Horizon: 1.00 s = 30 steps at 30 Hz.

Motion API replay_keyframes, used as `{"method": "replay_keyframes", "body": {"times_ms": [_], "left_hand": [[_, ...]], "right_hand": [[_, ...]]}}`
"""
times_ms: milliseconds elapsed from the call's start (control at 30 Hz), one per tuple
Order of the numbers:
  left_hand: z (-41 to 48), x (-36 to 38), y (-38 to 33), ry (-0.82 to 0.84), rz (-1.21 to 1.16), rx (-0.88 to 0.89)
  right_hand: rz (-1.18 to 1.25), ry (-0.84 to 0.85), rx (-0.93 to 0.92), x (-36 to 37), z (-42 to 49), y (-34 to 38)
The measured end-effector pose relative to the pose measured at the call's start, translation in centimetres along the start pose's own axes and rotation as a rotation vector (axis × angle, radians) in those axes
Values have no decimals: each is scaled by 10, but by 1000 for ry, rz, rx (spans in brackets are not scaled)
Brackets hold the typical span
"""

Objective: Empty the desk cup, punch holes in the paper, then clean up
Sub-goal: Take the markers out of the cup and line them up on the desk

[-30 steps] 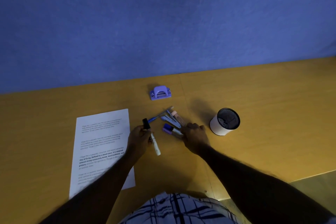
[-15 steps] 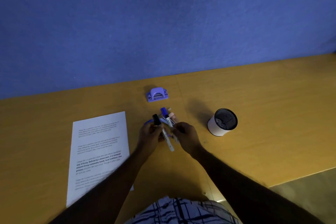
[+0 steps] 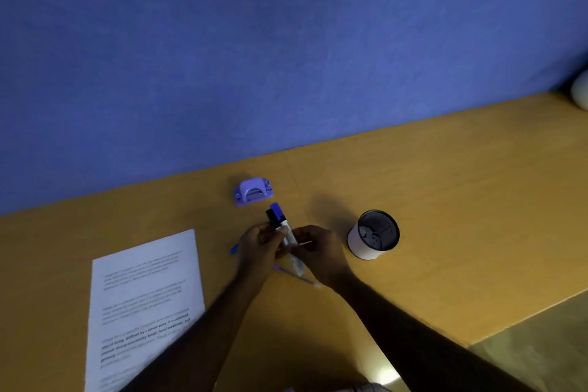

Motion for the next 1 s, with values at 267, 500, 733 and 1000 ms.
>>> {"method": "replay_keyframes", "body": {"times_ms": [267,500,733,1000], "left_hand": [[31,37,-38,48,-108,-9],[90,99,-59,140,100,73],[83,109,-47,178,269,122],[90,120,-25,211,265,96]], "right_hand": [[3,-107,61,-33,50,8],[-26,-299,157,-80,142,-20],[-150,-310,297,-96,192,-50],[-308,-348,374,-111,238,-88]]}}
Point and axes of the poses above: each hand's wrist, its own z-axis towards the middle knuckle, its own x-axis out of the palm, y = z × x, the point moved 7 cm from there along z, towards the middle knuckle, and after that the axes turned 7 degrees about -y, right-handed, at the moved point
